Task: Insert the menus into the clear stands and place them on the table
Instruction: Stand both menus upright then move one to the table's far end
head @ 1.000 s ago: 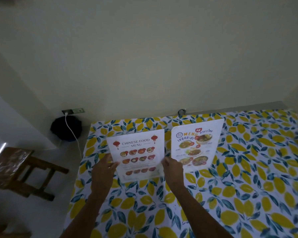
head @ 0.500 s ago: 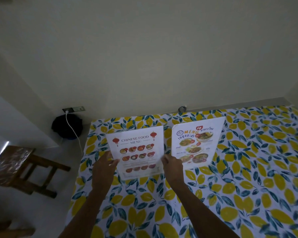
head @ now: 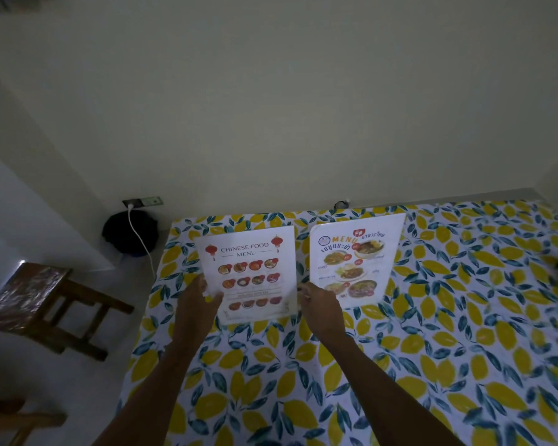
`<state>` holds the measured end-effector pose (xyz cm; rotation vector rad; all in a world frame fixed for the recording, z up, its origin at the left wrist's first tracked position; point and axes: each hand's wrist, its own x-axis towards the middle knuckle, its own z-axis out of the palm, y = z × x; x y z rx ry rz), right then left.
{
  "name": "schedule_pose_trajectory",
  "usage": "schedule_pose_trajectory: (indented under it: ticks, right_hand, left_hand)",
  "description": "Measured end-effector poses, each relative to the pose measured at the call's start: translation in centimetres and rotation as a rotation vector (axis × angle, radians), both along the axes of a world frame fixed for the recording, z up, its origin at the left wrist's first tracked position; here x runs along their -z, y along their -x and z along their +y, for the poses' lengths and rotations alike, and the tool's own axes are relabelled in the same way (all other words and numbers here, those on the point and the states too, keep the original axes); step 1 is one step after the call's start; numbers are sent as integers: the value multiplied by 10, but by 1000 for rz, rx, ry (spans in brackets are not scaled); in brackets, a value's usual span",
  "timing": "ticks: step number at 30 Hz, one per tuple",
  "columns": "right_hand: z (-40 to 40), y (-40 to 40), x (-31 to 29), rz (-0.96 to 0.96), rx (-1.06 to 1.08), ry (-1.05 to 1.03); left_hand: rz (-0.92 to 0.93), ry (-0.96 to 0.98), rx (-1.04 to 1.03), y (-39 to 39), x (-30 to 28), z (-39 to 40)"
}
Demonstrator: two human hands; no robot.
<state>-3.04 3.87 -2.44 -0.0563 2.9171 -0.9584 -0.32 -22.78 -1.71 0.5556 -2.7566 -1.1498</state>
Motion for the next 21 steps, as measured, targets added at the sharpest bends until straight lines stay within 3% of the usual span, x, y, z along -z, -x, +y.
schedule_pose_trajectory:
  ticks: [7, 14, 21]
  right_hand:
    - [57, -15, -18, -17, -179, -211]
    - [136, -21, -31, 6, -254, -359]
    - [199, -16, -25, 6, -204, -451]
  left_hand:
    - [-113, 313, -56, -28, -6, 45]
    - [-85, 381, 67, -43, -13, 125]
    - [-54, 280, 183, -27, -15, 204]
